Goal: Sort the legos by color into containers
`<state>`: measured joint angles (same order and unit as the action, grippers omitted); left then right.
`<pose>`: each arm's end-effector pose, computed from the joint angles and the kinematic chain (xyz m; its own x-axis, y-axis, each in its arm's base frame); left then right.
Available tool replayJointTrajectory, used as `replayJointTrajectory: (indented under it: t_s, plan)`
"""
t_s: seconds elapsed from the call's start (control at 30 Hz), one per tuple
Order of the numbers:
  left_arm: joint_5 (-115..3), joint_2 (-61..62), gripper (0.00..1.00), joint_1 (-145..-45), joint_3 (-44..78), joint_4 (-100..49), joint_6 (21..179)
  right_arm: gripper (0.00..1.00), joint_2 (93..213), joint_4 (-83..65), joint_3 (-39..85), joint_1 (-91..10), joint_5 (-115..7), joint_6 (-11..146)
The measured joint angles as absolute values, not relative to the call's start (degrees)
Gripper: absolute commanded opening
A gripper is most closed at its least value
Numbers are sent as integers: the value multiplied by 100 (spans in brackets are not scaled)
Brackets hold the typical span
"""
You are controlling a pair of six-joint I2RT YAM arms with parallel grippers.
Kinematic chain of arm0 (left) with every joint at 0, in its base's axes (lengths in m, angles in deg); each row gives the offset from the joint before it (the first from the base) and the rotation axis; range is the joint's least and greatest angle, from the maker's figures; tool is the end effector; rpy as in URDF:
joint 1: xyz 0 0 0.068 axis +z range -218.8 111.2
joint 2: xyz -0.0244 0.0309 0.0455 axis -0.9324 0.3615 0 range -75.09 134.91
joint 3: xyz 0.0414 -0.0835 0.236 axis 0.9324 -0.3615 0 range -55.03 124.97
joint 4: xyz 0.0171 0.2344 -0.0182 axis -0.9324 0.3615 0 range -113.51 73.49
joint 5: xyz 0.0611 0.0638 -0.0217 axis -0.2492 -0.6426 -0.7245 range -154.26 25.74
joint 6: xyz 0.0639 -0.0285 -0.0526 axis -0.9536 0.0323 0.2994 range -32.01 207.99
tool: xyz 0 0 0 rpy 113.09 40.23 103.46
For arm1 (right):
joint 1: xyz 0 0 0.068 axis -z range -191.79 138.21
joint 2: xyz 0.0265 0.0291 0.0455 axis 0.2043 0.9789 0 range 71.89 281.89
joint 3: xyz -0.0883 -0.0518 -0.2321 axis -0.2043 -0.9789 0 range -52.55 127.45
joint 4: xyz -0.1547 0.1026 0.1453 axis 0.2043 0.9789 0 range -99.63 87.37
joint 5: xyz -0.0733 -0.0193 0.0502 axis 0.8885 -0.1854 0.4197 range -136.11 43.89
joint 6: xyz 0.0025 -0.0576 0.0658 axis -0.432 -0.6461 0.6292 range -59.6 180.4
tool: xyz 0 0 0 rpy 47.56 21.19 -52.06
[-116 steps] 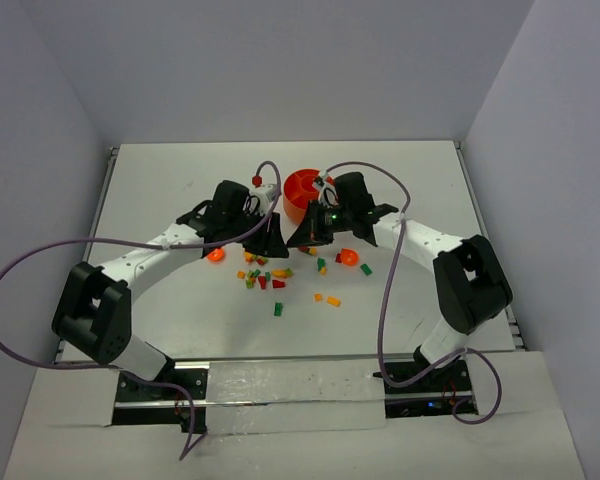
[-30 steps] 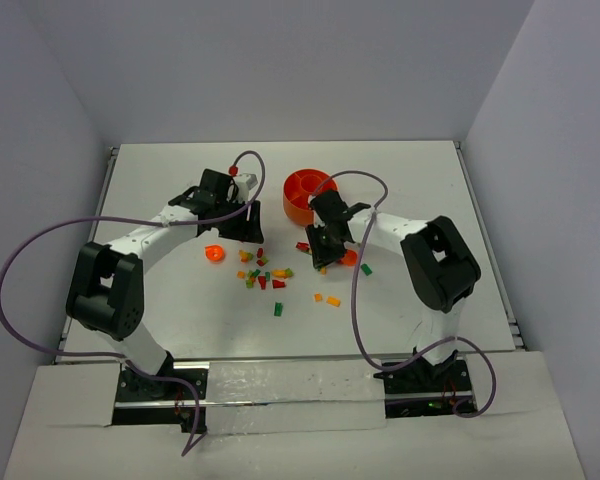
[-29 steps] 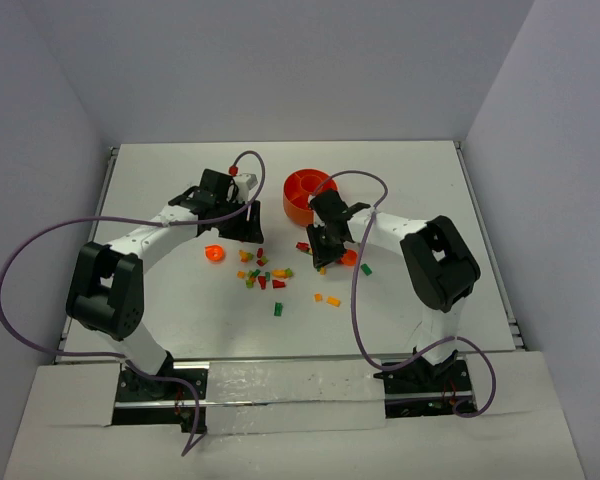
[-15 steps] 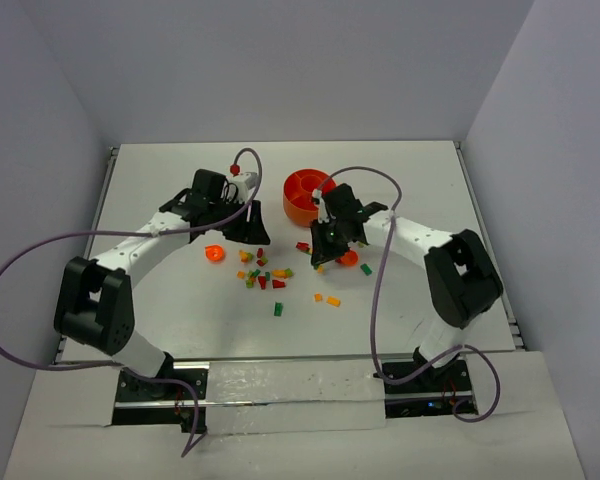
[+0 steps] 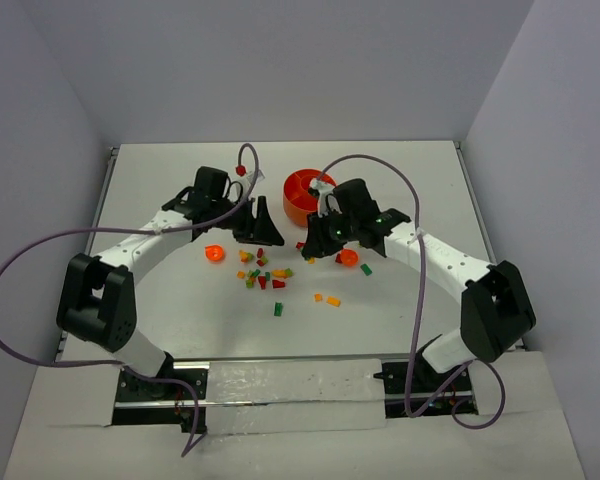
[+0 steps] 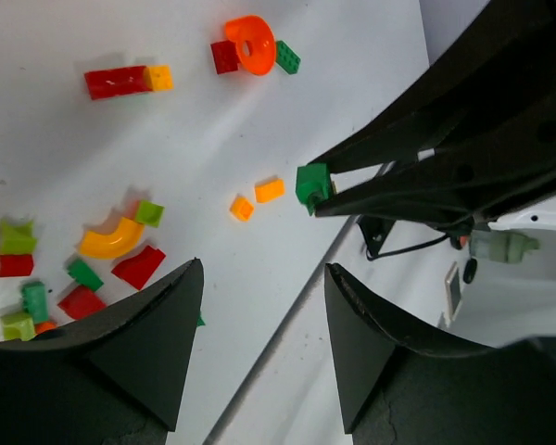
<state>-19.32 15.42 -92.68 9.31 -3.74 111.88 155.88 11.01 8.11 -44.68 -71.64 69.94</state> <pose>0.2827 -0.1850 0.2230 -0.8988 0.0844 -0.4302 0.4065 0.5279 -0.7457 0.2516 0.2027 0.2254 -0.6993 -0.2741 -0.6602 -0.6434 0.6437 0.4143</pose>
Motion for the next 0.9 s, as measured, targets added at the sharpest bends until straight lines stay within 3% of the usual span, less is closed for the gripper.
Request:
replayJointTrajectory:
  t_s: [0.37,0.9]
  plan:
    - [-1302,1973,63,-9329,1036,-486,11887,0,15579,1186,863,-5153,-7033,6349]
    - [-1072,2035,51,-9587,947,-696,12045,0,15579,1269,1124,-5370,-6706,6198]
